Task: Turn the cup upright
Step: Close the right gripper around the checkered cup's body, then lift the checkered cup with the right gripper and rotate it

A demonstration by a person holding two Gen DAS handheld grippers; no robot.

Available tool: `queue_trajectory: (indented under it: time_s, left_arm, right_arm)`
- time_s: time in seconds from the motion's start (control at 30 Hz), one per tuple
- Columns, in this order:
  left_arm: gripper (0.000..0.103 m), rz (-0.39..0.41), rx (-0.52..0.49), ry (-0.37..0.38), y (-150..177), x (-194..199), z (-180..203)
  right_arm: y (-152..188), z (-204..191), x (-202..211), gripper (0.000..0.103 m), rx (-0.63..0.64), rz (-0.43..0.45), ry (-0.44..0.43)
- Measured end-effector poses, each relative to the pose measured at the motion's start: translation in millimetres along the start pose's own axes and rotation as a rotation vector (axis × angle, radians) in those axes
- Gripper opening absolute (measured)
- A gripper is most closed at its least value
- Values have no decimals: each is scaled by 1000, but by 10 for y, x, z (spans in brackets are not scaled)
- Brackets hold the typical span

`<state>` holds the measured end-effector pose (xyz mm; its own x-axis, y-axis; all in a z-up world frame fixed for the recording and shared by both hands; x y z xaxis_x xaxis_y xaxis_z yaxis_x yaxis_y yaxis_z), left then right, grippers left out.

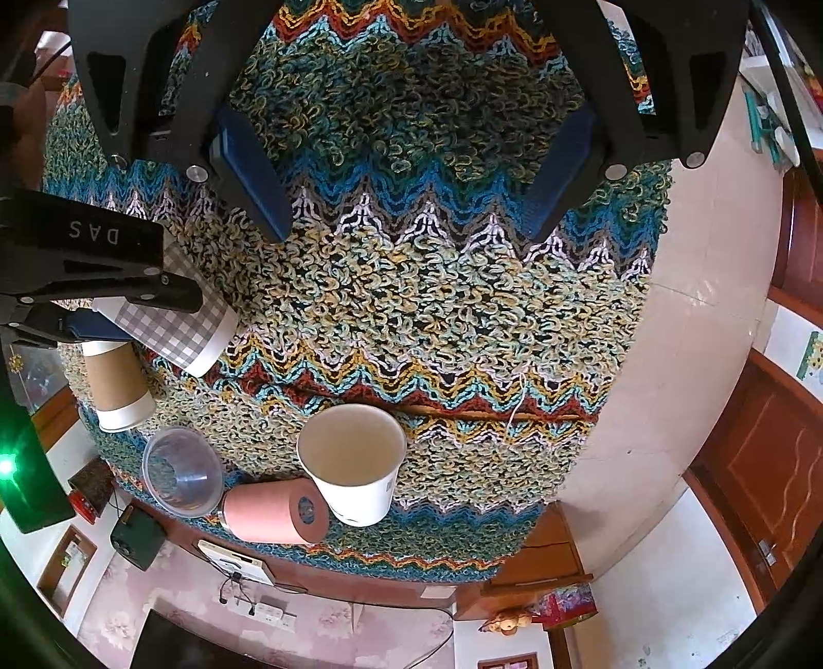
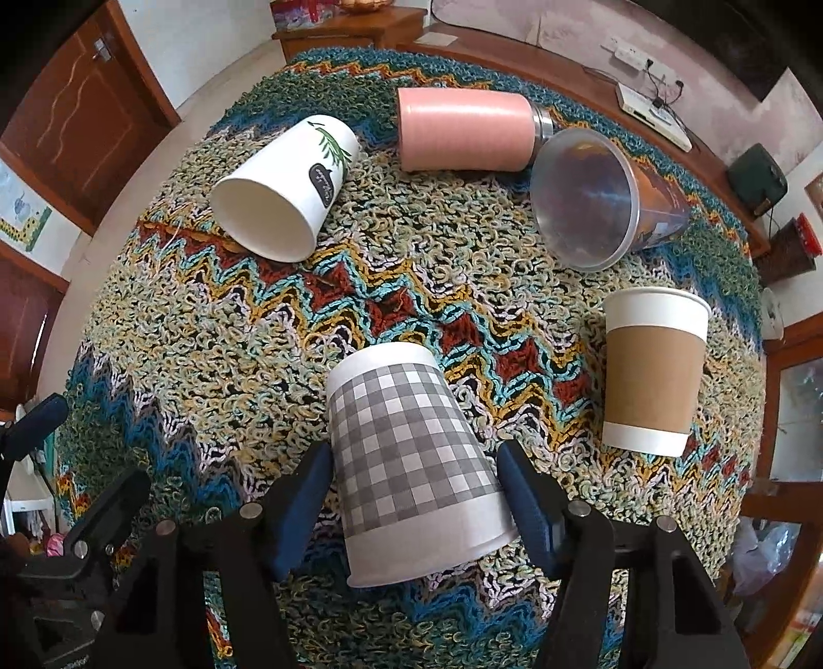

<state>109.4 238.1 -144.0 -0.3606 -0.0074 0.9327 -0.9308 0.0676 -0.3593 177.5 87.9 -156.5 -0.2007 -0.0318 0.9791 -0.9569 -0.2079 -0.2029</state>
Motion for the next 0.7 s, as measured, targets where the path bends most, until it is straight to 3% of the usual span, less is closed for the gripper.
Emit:
queue_trajectory:
  time_s: [0.27,0.7]
  left_arm:
    - [92,7,-4,-11,21,73,-4]
    - [92,1,-51,-35,208,275,-10]
  right_arm:
    - [188,-120,164,67,90,31,34]
    - [797,-306,221,67,345,65,87]
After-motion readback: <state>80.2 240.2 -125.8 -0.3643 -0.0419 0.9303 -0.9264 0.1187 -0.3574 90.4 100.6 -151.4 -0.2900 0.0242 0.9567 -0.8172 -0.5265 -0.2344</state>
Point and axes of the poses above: each gripper's, at about its wrist camera, not at the fingertips, and x roughly against the way its jaws point, z to its right, y to its underside, the point moved 1 cm from there along -x, roughly the way its jaws point, and after that the axes turned 8 degrees about -x, right-handed, at the moved point
